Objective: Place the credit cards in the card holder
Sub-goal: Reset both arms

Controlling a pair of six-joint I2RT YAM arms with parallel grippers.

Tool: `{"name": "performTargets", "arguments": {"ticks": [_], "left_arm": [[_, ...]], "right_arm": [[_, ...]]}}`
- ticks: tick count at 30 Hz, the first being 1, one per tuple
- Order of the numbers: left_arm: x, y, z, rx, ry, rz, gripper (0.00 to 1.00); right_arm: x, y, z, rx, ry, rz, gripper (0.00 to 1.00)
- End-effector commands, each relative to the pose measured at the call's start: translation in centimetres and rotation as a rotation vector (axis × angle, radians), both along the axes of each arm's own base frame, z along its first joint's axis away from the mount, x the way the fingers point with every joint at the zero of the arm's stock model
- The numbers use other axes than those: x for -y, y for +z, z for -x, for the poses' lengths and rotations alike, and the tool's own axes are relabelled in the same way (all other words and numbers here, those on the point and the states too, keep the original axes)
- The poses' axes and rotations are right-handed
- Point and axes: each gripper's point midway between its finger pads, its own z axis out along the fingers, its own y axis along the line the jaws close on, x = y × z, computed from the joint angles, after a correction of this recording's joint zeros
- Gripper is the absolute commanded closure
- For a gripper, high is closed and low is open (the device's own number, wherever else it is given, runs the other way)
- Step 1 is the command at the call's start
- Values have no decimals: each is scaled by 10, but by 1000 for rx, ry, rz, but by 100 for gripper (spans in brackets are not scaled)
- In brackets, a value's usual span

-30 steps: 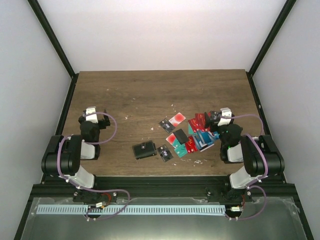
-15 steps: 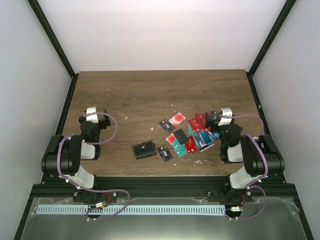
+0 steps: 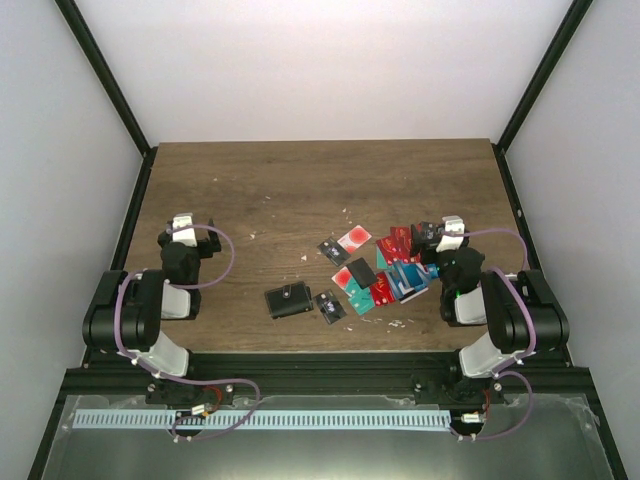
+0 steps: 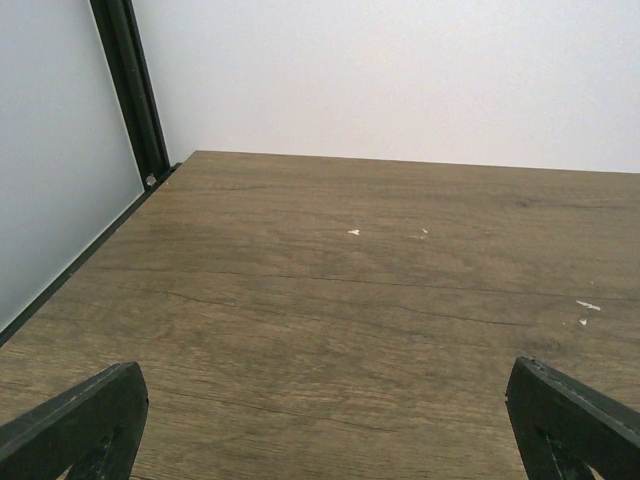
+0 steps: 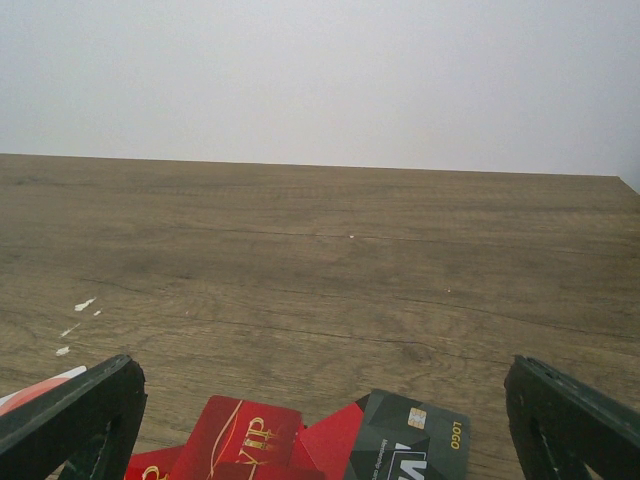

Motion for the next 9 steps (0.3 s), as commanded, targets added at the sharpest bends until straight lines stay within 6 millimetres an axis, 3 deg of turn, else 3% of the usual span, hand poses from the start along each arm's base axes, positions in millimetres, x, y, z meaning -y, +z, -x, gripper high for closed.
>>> {"name": "performTargets", "arguments": {"ticks": [1, 9], "left_arm": [[3, 15, -3, 52, -18, -7, 0], [3, 15, -3, 51, -18, -7, 0]], "right_arm": [[5, 14, -11, 37, -22, -4, 0], [7, 16, -10, 46, -28, -10, 0]]}}
